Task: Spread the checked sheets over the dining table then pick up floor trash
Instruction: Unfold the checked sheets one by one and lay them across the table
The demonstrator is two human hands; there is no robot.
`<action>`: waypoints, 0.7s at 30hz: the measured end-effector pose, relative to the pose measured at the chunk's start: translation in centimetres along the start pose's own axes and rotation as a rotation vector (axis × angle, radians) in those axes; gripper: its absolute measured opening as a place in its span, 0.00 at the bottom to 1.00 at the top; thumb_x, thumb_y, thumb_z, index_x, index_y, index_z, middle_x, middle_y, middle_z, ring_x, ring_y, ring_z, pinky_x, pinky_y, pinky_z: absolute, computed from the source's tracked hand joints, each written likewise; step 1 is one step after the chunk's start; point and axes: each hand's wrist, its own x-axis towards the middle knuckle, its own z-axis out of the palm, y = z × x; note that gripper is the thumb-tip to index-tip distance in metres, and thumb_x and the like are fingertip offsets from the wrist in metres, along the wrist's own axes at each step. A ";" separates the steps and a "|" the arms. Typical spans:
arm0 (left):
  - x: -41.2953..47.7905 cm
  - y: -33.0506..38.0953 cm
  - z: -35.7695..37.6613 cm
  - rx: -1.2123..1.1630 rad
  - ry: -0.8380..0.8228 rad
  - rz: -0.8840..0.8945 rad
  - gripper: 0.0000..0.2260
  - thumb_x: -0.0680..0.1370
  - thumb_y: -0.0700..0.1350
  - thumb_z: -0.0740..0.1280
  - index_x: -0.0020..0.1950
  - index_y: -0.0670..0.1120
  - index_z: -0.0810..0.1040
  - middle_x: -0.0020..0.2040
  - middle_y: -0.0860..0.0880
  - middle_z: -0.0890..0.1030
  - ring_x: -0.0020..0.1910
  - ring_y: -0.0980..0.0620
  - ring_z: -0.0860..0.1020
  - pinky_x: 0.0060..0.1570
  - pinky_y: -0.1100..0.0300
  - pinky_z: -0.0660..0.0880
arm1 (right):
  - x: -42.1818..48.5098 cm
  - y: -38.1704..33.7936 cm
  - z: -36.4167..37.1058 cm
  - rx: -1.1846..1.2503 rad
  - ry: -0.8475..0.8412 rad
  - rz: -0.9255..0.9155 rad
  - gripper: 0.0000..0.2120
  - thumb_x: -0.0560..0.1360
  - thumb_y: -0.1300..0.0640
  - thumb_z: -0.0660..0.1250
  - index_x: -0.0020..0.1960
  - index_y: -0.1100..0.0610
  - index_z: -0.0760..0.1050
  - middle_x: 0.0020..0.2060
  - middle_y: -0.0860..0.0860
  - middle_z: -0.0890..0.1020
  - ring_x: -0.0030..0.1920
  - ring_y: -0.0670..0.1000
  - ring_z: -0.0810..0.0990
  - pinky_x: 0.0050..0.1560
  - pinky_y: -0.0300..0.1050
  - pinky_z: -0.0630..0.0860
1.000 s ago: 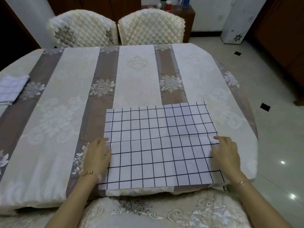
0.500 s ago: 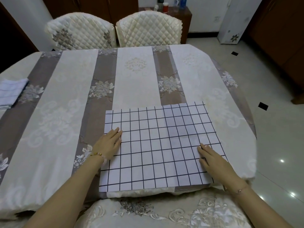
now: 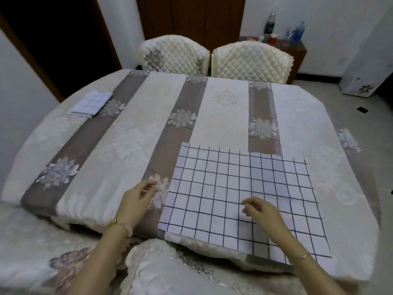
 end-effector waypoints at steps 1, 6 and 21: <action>-1.8 -0.9 -1.2 -0.086 0.052 -0.041 0.06 0.78 0.42 0.64 0.52 0.47 0.79 0.48 0.49 0.83 0.49 0.50 0.81 0.53 0.55 0.76 | 0.0 -1.9 1.4 0.028 -0.052 -0.030 0.06 0.78 0.55 0.61 0.49 0.49 0.77 0.42 0.48 0.83 0.46 0.46 0.81 0.45 0.37 0.77; -11.2 -4.5 -7.1 -0.412 0.406 -0.096 0.07 0.78 0.38 0.63 0.45 0.48 0.79 0.38 0.51 0.83 0.40 0.55 0.81 0.37 0.69 0.77 | -2.5 -11.9 10.0 0.096 -0.309 -0.184 0.10 0.77 0.56 0.61 0.42 0.54 0.79 0.33 0.49 0.81 0.36 0.46 0.79 0.43 0.42 0.76; -43.7 -35.7 -13.5 -0.713 0.738 -1.086 0.07 0.78 0.38 0.62 0.43 0.37 0.76 0.36 0.40 0.78 0.32 0.47 0.73 0.27 0.61 0.70 | -22.1 -21.0 45.7 -0.262 -1.037 -0.493 0.10 0.79 0.59 0.59 0.42 0.54 0.76 0.33 0.48 0.79 0.30 0.39 0.77 0.34 0.29 0.72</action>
